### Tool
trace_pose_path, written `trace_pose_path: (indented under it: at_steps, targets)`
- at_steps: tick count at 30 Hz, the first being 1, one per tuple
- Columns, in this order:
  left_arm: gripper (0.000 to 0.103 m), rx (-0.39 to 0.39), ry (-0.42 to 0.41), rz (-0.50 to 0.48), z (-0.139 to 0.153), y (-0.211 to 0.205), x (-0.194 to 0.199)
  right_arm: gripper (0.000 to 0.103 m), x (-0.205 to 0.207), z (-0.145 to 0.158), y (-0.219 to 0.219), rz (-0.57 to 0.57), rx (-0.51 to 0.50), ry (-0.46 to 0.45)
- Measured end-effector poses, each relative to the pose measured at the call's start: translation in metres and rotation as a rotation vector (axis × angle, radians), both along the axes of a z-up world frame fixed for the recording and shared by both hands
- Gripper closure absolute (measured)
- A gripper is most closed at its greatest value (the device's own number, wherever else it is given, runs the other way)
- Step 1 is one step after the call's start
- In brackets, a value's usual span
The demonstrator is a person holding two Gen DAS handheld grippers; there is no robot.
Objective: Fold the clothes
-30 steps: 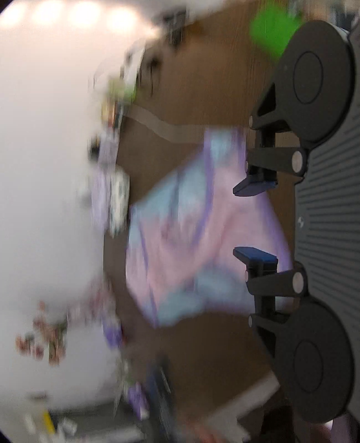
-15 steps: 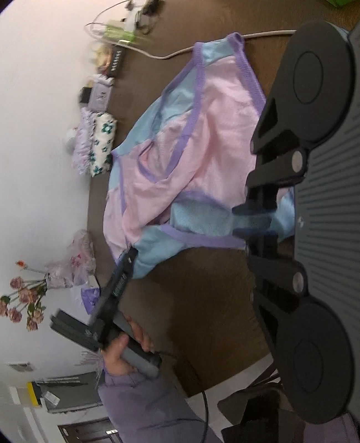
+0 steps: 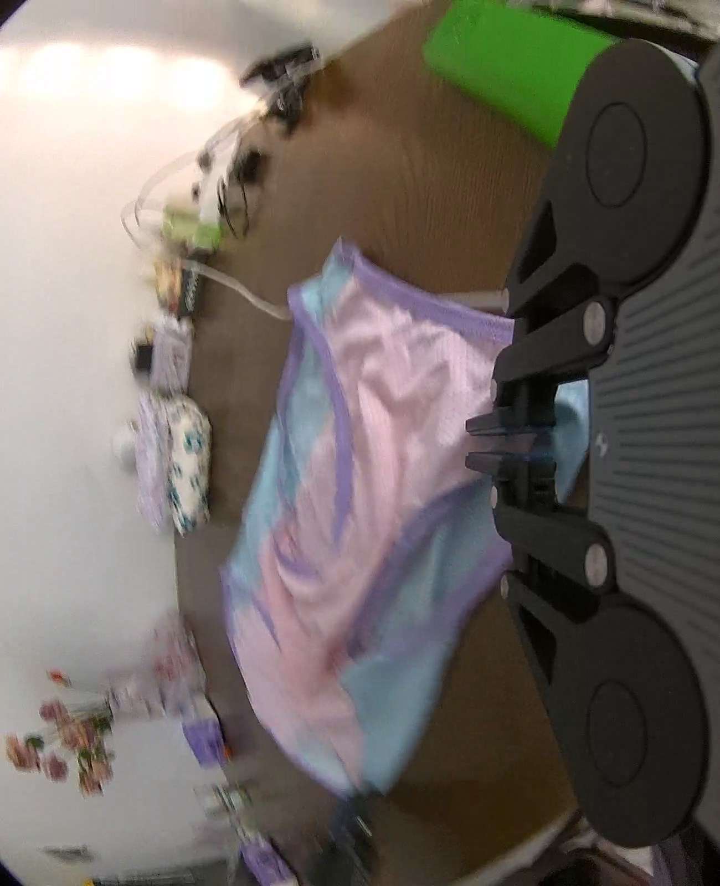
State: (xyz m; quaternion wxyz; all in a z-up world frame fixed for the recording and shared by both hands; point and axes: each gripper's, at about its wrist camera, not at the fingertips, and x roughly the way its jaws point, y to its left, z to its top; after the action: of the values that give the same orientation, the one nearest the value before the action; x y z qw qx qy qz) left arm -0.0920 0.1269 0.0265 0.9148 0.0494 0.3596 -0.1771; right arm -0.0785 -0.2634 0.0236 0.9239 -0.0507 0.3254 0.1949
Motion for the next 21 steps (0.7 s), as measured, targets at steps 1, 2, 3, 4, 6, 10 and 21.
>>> trace_pose_path:
  at_steps: [1,2,3,4,6,10,21]
  targets:
    - [0.066,-0.002,-0.042,-0.002,0.003,0.001,-0.004,0.096,0.000,0.004,0.002,0.019,0.022,-0.008]
    - [0.046,-0.014,-0.054,-0.005,0.005,0.004,-0.001,0.095,0.000,0.007,0.004,0.038,0.045,-0.015]
    - [0.039,-0.026,-0.067,-0.009,0.006,0.007,0.002,0.092,0.001,0.011,0.005,0.057,0.067,-0.023]
    - [0.036,-0.039,-0.078,-0.013,0.007,0.010,0.005,0.084,0.001,0.012,0.011,0.081,0.073,-0.027]
    - [0.037,-0.102,-0.031,-0.028,0.003,0.014,0.015,0.074,0.001,0.009,0.026,0.125,0.062,-0.031]
    - [0.067,-0.106,-0.012,-0.037,-0.009,0.017,0.020,0.074,0.012,-0.009,0.047,0.149,0.058,0.006]
    - [0.073,-0.081,0.058,-0.073,-0.009,-0.012,-0.030,0.079,0.021,-0.006,0.032,0.041,-0.080,0.034]
